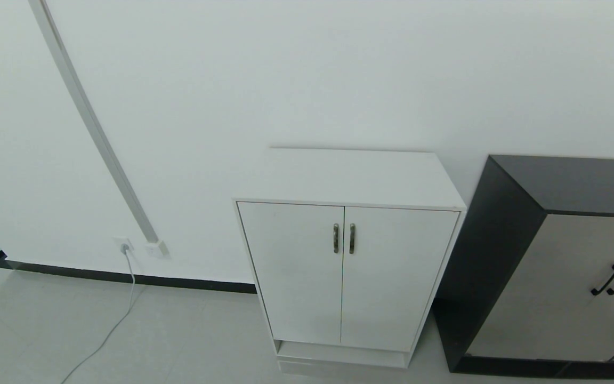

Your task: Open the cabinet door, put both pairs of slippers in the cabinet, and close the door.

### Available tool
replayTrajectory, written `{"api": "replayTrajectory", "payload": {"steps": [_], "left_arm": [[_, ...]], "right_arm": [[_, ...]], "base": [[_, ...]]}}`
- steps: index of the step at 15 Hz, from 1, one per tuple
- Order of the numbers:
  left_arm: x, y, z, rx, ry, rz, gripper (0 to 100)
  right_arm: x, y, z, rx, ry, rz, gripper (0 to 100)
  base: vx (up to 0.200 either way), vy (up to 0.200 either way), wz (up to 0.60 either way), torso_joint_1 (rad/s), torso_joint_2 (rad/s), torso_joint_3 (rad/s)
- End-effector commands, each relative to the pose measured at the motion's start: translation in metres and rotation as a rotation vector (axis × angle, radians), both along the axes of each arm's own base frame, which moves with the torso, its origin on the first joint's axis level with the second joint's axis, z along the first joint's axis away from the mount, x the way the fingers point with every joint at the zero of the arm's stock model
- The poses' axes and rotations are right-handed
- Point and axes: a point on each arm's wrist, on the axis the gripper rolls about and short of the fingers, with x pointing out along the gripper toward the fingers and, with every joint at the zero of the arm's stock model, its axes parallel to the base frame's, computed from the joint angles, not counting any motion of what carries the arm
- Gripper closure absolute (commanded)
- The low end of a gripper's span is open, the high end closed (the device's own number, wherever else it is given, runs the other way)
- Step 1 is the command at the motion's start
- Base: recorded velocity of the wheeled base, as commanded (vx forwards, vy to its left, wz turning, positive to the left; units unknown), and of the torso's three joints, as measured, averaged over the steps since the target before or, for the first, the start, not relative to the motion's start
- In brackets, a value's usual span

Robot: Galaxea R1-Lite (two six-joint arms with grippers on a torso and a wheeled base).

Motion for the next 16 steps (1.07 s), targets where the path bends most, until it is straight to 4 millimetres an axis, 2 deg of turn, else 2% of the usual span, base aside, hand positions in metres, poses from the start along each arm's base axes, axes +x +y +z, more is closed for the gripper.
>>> {"api": "replayTrajectory", "payload": {"steps": [1, 6, 9, 13, 16], "left_arm": [[0.000, 0.000, 0.000, 0.000, 0.000, 0.000, 100], [0.000, 0.000, 0.000, 0.000, -0.002, 0.000, 100], [0.000, 0.000, 0.000, 0.000, 0.000, 0.000, 100], [0.000, 0.000, 0.000, 0.000, 0.000, 0.000, 100], [0.000, 0.000, 0.000, 0.000, -0.002, 0.000, 100]], "right_arm": [[-0.001, -0.001, 0.001, 0.006, -0.017, -0.003, 100], [-0.004, -0.002, 0.002, 0.022, -0.044, -0.008, 100], [-0.005, -0.004, 0.003, 0.027, -0.067, -0.116, 100], [-0.016, -0.008, 0.004, 0.053, -0.196, -0.257, 100], [-0.026, -0.009, 0.005, 0.078, -0.312, -0.283, 100]], "base": [[0.000, 0.000, 0.00, 0.000, 0.00, 0.000], [0.000, 0.000, 0.00, 0.000, 0.00, 0.000], [0.000, 0.000, 0.00, 0.000, 0.00, 0.000], [0.000, 0.000, 0.00, 0.000, 0.00, 0.000], [0.000, 0.000, 0.00, 0.000, 0.00, 0.000]]}}
